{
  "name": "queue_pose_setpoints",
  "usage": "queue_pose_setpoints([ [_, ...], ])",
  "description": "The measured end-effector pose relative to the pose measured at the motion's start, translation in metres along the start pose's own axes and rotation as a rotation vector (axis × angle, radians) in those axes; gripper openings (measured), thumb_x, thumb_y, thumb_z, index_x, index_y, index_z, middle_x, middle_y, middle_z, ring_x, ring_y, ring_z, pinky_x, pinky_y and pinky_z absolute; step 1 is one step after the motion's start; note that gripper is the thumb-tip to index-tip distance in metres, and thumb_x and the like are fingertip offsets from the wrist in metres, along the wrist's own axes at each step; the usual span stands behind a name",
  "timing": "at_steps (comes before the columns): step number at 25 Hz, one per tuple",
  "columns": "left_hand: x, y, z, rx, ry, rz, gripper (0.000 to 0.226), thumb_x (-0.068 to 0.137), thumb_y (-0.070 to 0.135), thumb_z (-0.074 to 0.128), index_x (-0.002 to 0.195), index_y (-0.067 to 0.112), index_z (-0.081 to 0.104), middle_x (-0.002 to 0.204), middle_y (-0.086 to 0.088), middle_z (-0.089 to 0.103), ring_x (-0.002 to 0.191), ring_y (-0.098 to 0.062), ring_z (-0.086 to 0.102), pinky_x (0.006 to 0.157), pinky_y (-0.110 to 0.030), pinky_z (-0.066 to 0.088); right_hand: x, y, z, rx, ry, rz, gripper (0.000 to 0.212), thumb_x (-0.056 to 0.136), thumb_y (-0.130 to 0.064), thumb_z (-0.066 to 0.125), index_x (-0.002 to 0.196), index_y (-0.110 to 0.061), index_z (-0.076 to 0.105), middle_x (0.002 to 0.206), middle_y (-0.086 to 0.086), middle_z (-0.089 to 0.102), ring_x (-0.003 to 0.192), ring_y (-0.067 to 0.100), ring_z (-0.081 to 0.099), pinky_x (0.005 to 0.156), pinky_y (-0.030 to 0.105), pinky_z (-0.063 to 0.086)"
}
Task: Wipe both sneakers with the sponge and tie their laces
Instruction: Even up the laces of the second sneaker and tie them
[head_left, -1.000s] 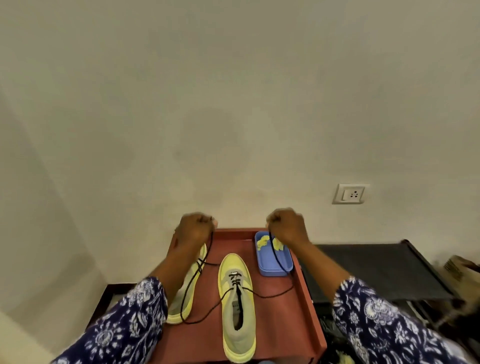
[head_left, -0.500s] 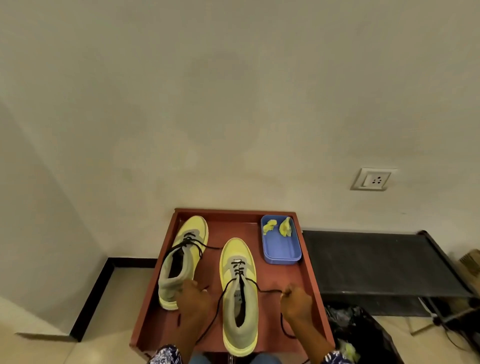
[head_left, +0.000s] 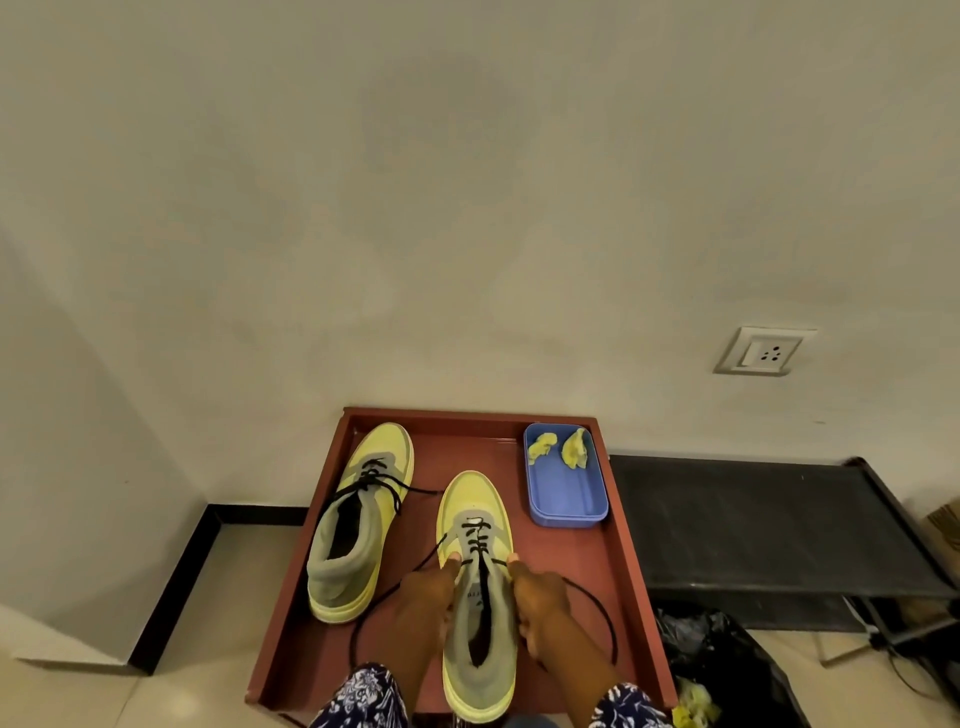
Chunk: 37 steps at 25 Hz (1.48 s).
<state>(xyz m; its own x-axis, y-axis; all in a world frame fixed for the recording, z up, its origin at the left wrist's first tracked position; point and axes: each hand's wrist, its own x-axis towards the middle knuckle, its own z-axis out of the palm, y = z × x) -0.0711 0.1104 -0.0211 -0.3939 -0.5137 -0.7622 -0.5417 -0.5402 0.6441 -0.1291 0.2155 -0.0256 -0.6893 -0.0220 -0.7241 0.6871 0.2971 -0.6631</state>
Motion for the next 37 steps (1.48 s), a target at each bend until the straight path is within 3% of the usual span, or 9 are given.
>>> queue_pose_setpoints([
  [4,0.004,0.011,0.001,0.046,-0.078,-0.108,0.038,0.088,0.0,0.053,0.054,0.008,0.039,0.05,-0.006,0.034,0.04,-0.014,0.028,0.039,-0.019,0.024,0.003,-0.003,0.008,0.132,-0.046,-0.063,0.024,0.075,-0.007,0.063,0.054,-0.012,0.051,0.069,0.015,0.058,0.064,0.025,0.052,0.062,0.036,0.047],
  [7,0.002,0.015,0.0,0.038,-0.081,-0.085,0.036,0.091,0.013,0.053,0.058,0.003,0.044,0.033,-0.003,0.038,0.021,-0.011,0.029,0.03,-0.009,0.026,-0.011,-0.004,0.01,0.09,-0.092,-0.17,0.028,0.08,-0.01,0.06,0.058,-0.017,0.044,0.065,0.009,0.049,0.065,0.02,0.043,0.061,0.033,0.04],
  [11,-0.001,0.016,0.007,-0.02,-0.091,-0.07,0.027,0.092,0.02,0.056,0.087,-0.006,0.059,0.086,-0.021,0.064,0.048,-0.017,0.042,0.055,-0.027,0.043,-0.024,-0.002,0.002,-0.196,-0.063,-0.395,0.032,0.085,-0.01,0.055,0.059,-0.019,0.038,0.058,-0.004,0.04,0.057,0.009,0.034,0.053,0.022,0.03],
  [16,0.003,0.015,0.004,0.104,-0.096,-0.02,0.025,0.091,-0.001,0.044,0.067,0.003,0.047,0.065,-0.011,0.045,0.056,-0.019,0.044,0.049,-0.027,0.033,-0.026,0.0,-0.002,-0.339,-0.058,-0.465,0.023,0.085,-0.012,0.055,0.065,-0.016,0.044,0.062,-0.005,0.048,0.058,0.008,0.041,0.054,0.019,0.032],
  [22,0.026,-0.001,0.003,0.272,0.044,0.309,0.029,0.07,0.03,0.048,0.06,0.005,0.058,0.068,-0.021,0.066,0.072,-0.039,0.065,0.063,-0.04,0.052,-0.023,-0.013,-0.002,-0.146,-0.1,-0.394,0.026,0.083,-0.01,0.053,0.065,-0.019,0.036,0.064,0.003,0.04,0.064,0.015,0.036,0.062,0.033,0.032],
  [26,0.003,0.013,0.0,0.283,0.008,0.55,0.023,0.076,0.012,0.06,0.066,0.014,0.039,0.062,0.002,0.047,0.068,-0.018,0.049,0.059,-0.032,0.041,-0.027,-0.031,0.001,-0.153,-0.131,-0.504,0.025,0.081,-0.009,0.056,0.063,-0.016,0.041,0.064,0.005,0.042,0.065,0.017,0.04,0.065,0.036,0.036],
  [30,-0.02,0.023,-0.001,0.393,-0.149,0.702,0.011,0.084,-0.001,0.056,0.087,0.009,0.055,0.082,-0.003,0.063,0.078,-0.017,0.058,0.076,-0.037,0.047,-0.04,-0.05,-0.001,-0.322,-0.176,-0.674,0.039,0.087,-0.012,0.056,0.051,-0.015,0.042,0.044,-0.008,0.041,0.047,0.005,0.036,0.051,0.019,0.032],
  [34,-0.031,0.026,-0.01,0.51,-0.312,0.772,0.019,0.083,0.014,0.063,0.098,0.003,0.064,0.09,-0.014,0.069,0.083,-0.021,0.062,0.079,-0.041,0.049,-0.05,-0.059,0.0,-0.435,-0.301,-0.749,0.031,0.088,-0.023,0.059,0.067,-0.001,0.065,0.061,0.013,0.056,0.06,0.015,0.047,0.058,0.026,0.038],
  [37,-0.029,0.026,-0.012,0.463,-0.287,0.778,0.024,0.086,0.021,0.061,0.096,0.001,0.067,0.09,-0.019,0.069,0.085,-0.024,0.063,0.081,-0.045,0.05,-0.056,-0.061,-0.004,-0.455,-0.383,-0.728,0.022,0.09,-0.025,0.058,0.087,-0.01,0.073,0.08,0.001,0.066,0.075,0.013,0.056,0.072,0.031,0.046],
])
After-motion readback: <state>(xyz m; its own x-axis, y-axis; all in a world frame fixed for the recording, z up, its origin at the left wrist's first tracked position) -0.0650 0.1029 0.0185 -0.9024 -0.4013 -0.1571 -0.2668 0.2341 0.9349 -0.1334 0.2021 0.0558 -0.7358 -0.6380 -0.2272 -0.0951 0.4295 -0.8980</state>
